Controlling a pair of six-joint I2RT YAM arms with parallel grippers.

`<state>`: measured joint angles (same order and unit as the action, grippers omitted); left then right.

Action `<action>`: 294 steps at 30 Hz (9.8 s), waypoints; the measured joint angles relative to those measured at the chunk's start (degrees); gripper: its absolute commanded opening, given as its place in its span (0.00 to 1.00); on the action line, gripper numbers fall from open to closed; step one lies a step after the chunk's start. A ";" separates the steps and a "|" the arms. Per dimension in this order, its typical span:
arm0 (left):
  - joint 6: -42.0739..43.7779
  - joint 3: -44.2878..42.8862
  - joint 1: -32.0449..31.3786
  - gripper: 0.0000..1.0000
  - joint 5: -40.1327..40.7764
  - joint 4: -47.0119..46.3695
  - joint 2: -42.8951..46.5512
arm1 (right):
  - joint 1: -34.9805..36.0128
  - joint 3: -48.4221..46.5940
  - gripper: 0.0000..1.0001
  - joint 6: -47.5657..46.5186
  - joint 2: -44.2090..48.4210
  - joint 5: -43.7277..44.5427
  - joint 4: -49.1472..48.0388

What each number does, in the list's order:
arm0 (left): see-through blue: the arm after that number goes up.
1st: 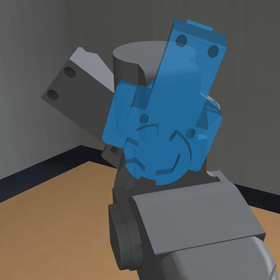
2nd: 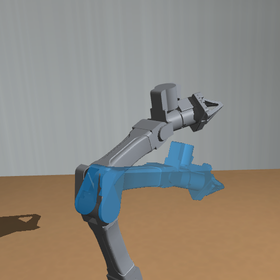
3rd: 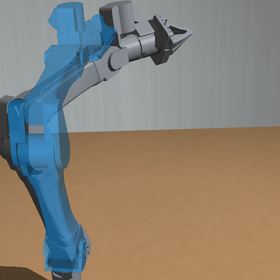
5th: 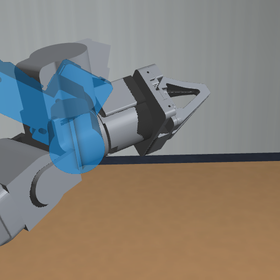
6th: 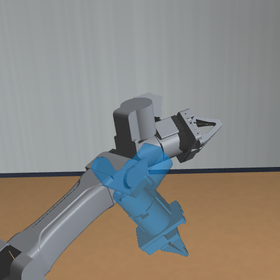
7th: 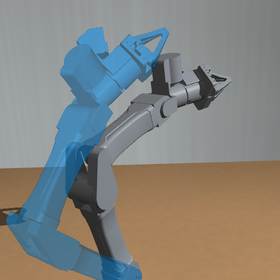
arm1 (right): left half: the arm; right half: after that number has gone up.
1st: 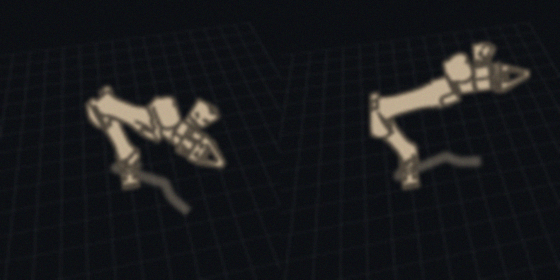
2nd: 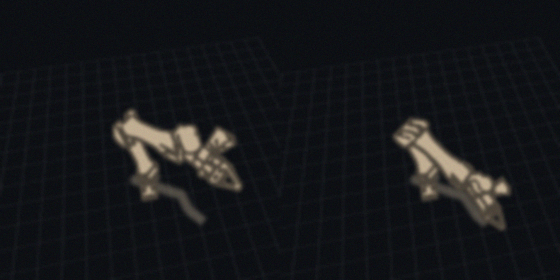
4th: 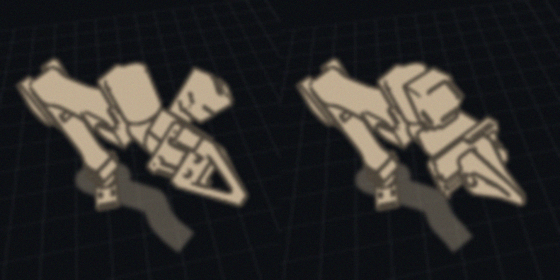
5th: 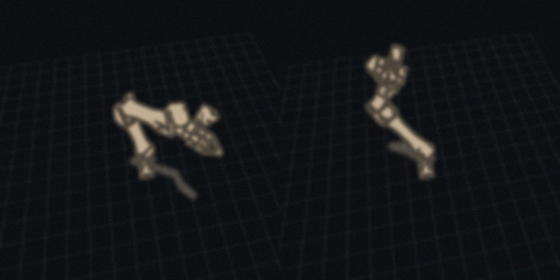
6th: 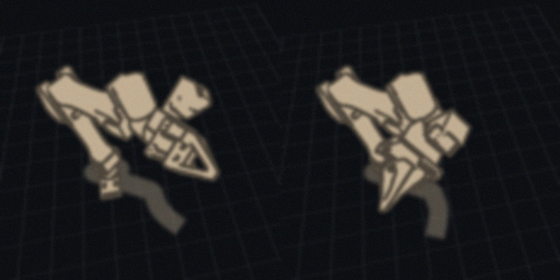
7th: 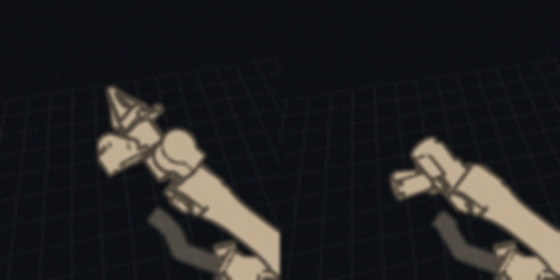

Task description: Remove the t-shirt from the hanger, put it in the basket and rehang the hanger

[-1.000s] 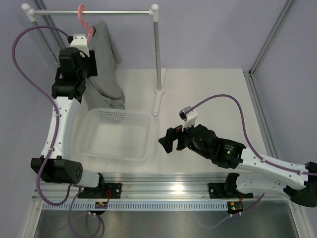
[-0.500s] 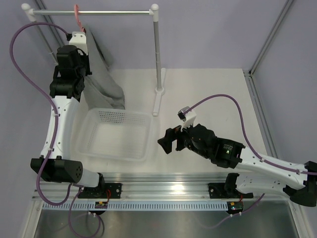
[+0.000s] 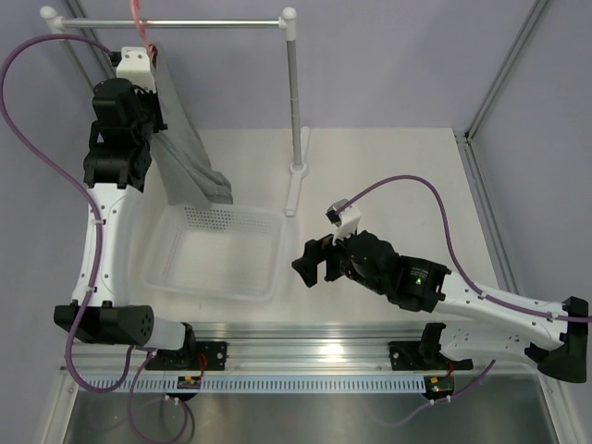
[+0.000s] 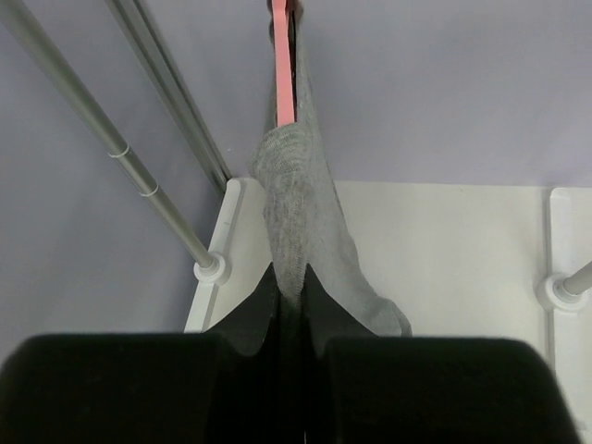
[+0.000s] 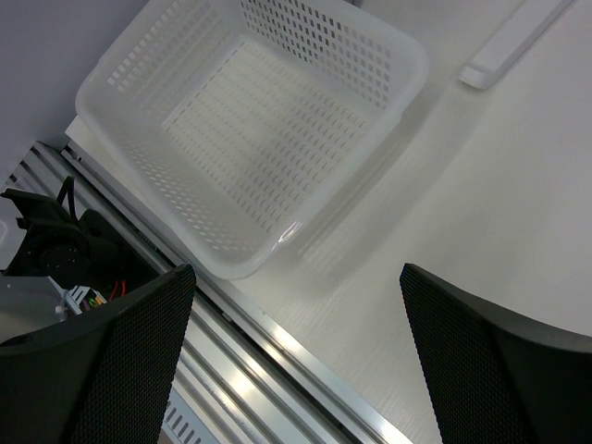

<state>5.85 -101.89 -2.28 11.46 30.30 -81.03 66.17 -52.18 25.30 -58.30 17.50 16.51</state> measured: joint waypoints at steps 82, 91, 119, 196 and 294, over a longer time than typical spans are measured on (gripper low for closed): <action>-44.54 35.47 -18.73 0.00 -52.74 -40.28 24.13 | 0.04 -22.32 0.99 -15.80 20.59 4.87 12.17; -39.98 42.58 -30.58 0.00 -48.26 -43.34 19.32 | 0.07 -17.42 0.99 -18.14 24.85 18.60 11.82; -32.06 57.70 -53.90 0.06 -36.96 -50.40 26.82 | 0.04 -12.98 0.05 -25.29 15.19 30.56 6.58; -28.55 43.89 -54.49 0.00 8.07 -24.26 19.78 | 0.35 -9.25 0.00 -35.93 28.30 34.73 -31.41; -20.52 41.68 -41.51 0.79 0.50 -38.10 14.56 | -28.87 -16.06 0.00 -19.04 -9.66 -20.68 -29.03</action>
<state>-14.68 -60.20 -43.79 11.97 -7.79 -66.48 37.30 -68.25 6.26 -67.96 -3.18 -12.51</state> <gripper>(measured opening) 0.762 0.140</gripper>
